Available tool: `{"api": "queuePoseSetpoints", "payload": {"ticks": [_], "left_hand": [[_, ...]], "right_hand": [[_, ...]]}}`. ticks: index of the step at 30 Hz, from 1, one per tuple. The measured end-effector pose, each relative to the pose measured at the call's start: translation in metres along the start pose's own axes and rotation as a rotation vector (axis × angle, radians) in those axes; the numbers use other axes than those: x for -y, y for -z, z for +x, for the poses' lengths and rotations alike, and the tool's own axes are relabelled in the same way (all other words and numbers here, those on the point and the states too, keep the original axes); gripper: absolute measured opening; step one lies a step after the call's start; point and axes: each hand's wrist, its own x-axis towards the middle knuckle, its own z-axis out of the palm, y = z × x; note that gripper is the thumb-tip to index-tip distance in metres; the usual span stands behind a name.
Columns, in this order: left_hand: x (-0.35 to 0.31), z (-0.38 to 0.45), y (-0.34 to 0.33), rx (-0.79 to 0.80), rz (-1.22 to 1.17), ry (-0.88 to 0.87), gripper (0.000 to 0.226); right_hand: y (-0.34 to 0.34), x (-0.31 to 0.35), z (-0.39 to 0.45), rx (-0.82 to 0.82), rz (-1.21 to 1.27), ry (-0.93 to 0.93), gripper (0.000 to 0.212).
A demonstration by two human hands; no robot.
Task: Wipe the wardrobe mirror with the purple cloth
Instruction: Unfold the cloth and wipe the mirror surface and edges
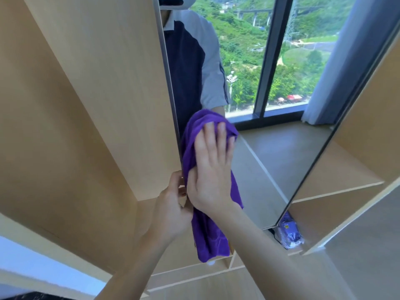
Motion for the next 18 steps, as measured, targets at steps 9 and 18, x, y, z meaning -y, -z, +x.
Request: {"api": "queuePoseSetpoints", "payload": {"ticks": [9,18], "left_hand": [[0.009,-0.001,-0.016,-0.112,0.01,0.038,0.036],[0.007,-0.01,-0.034,-0.266,0.281,0.154,0.029]], "right_hand": [[0.005,-0.059,-0.014,-0.103,-0.151,0.034,0.068],[0.024,-0.103,-0.008,-0.26,-0.055,-0.158,0.079]]}}
